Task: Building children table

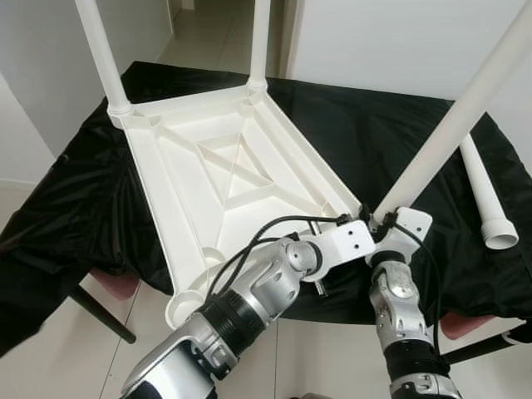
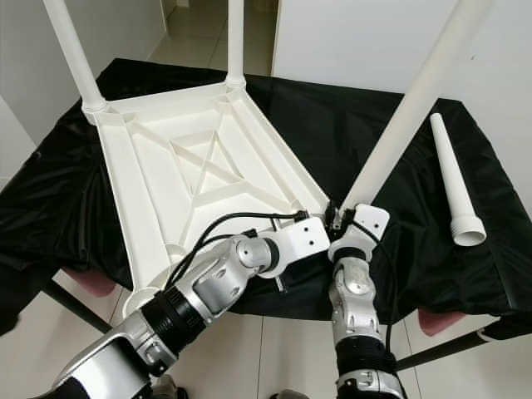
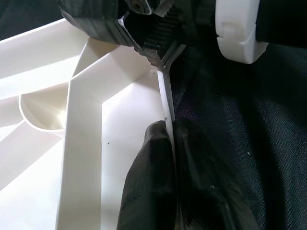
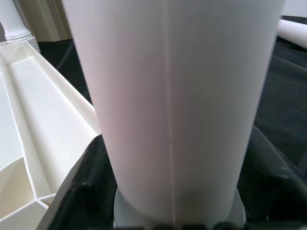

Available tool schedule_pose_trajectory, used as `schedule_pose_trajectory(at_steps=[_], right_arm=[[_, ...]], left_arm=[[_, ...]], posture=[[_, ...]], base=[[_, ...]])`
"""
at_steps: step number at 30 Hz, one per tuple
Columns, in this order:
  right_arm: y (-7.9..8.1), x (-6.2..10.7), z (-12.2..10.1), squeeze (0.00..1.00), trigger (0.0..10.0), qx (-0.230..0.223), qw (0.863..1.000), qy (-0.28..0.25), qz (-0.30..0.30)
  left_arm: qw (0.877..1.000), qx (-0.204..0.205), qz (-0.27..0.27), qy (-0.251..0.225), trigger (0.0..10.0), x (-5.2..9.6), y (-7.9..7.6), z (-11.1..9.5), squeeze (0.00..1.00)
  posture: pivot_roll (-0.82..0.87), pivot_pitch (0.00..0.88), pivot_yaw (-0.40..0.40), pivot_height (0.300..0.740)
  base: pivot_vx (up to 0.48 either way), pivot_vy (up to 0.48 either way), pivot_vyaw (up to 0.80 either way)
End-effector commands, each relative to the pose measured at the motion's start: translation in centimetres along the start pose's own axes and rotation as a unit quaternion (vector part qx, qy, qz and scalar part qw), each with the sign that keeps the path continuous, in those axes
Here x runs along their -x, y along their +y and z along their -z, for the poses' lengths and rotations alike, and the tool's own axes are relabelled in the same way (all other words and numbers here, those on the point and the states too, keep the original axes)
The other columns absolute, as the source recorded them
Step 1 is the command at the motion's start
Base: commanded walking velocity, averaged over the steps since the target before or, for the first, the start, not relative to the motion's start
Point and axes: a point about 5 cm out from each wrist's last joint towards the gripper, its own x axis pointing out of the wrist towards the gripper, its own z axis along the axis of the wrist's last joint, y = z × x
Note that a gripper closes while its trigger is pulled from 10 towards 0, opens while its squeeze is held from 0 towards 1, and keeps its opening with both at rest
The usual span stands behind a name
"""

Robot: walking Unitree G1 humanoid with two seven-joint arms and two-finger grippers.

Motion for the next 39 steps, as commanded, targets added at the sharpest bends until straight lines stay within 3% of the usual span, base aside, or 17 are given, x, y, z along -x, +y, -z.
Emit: schedule_pose_trajectory(at_steps=[1, 2, 3, 5, 6, 12, 17, 20, 22, 23, 24, 25, 29, 30, 34, 36, 39], right_arm=[[1.4, 1.5, 3.4, 0.0, 10.0, 0.007, 0.995, 0.096, -0.017], [1.4, 1.7, 3.2, 0.0, 10.0, 0.01, 0.995, 0.096, -0.017], [1.3, 1.7, 3.1, 0.34, 10.0, 0.012, 0.995, 0.096, -0.016], [1.3, 1.8, 3.1, 0.34, 10.0, 0.013, 0.995, 0.096, -0.015], [1.5, 1.8, 3.0, 1.0, 10.0, 0.008, 0.995, 0.098, -0.023], [1.5, 1.6, 2.9, 1.0, 10.0, 0.012, 0.995, 0.095, -0.023], [0.3, 1.1, 2.7, 1.0, 10.0, 0.023, 0.995, 0.09, -0.02], [-1.3, 0.6, 2.5, 1.0, 10.0, 0.029, 0.994, 0.092, -0.049], [-1.3, 0.6, 2.5, 1.0, 10.0, 0.029, 0.994, 0.092, -0.049], [-1.7, 0.5, 2.5, 0.8, 10.0, 0.016, 0.992, 0.102, -0.073], [-2.1, 0.4, 2.3, 0.0, 10.0, 0.011, 0.99, 0.101, -0.093], [-3.0, 0.2, 2.0, 0.0, 10.0, 0.011, 0.986, 0.099, -0.133], [-3.3, 0.2, 1.9, 0.0, 10.0, 0.013, 0.985, 0.097, -0.143], [-3.8, 0.2, 1.6, 0.0, 10.0, 0.035, 0.977, 0.088, -0.19], [-4.3, 0.4, 1.6, 0.0, 10.0, 0.063, 0.963, 0.084, -0.248], [-4.3, 0.4, 1.6, 0.0, 10.0, 0.063, 0.963, 0.084, -0.248], [-5.0, 0.5, 1.7, 0.0, 10.0, 0.089, 0.947, 0.081, -0.297]], left_arm=[[1.0, -0.015, 0.025, -0.013, 10.0, -0.4, -1.3, -0.9, 0.0], [1.0, -0.014, 0.025, -0.013, 10.0, -0.4, -1.3, -0.9, 0.0], [1.0, -0.014, 0.025, -0.013, 10.0, -0.5, -1.3, -0.9, 0.0], [1.0, -0.014, 0.024, -0.013, 10.0, -0.5, -1.3, -0.9, 0.0], [1.0, -0.014, 0.025, -0.012, 10.0, -0.5, -1.3, -0.9, 0.0], [1.0, -0.012, 0.024, -0.012, 10.0, -0.5, -1.4, -0.9, 0.0], [1.0, -0.012, 0.024, -0.012, 10.0, -0.6, -1.4, -1.0, 0.0], [1.0, -0.012, 0.024, -0.013, 10.0, -0.6, -1.4, -1.0, 0.0], [1.0, -0.012, 0.024, -0.013, 10.0, -0.6, -1.4, -1.0, 0.0], [1.0, -0.013, 0.024, -0.013, 10.0, -0.6, -1.4, -1.0, 0.0], [1.0, -0.014, 0.025, -0.013, 10.0, -0.6, -1.5, -1.0, 0.0], [0.999, -0.015, 0.025, -0.014, 10.0, -0.6, -1.4, -1.1, 0.0], [0.999, -0.015, 0.025, -0.014, 10.0, -0.6, -1.4, -1.1, 0.0], [0.999, -0.017, 0.026, -0.014, 10.0, -0.6, -1.4, -1.1, 0.0], [0.999, -0.018, 0.027, -0.014, 10.0, -0.6, -1.4, -1.1, 0.0], [0.999, -0.018, 0.027, -0.014, 10.0, -0.6, -1.4, -1.1, 0.0], [0.999, -0.021, 0.028, -0.014, 10.0, -0.5, -1.3, -1.0, 0.0]], posture=[[0.02, 0.027, -0.029, 0.74], [0.02, 0.027, -0.029, 0.74], [0.02, 0.026, -0.032, 0.74], [0.02, 0.026, -0.032, 0.74], [0.02, 0.025, -0.034, 0.74], [0.02, 0.021, -0.038, 0.74], [0.02, 0.016, -0.041, 0.74], [0.02, 0.011, -0.04, 0.74], [0.02, 0.011, -0.04, 0.74], [0.02, 0.011, -0.04, 0.74], [0.01, 0.009, -0.038, 0.74], [0.01, 0.008, -0.037, 0.74], [0.01, 0.008, -0.037, 0.74], [0.01, 0.002, -0.029, 0.74], [0.01, 0.0, -0.025, 0.74], [0.01, 0.0, -0.025, 0.74], [0.0, 0.0, -0.012, 0.74]], base=[[0.0, 0.0, 0.0], [0.0, 0.0, 0.0], [0.0, 0.0, 0.0], [0.0, 0.0, 0.0], [0.0, 0.0, 0.0], [0.0, 0.0, 0.0], [0.0, 0.0, 0.0], [0.0, 0.0, 0.0], [0.0, 0.0, 0.0], [0.0, 0.0, 0.0], [0.0, 0.0, 0.0], [0.0, 0.0, 0.0], [0.0, 0.0, 0.0], [0.0, 0.0, 0.0], [0.0, 0.0, 0.0], [0.0, 0.0, 0.0], [0.0, 0.0, 0.0]])
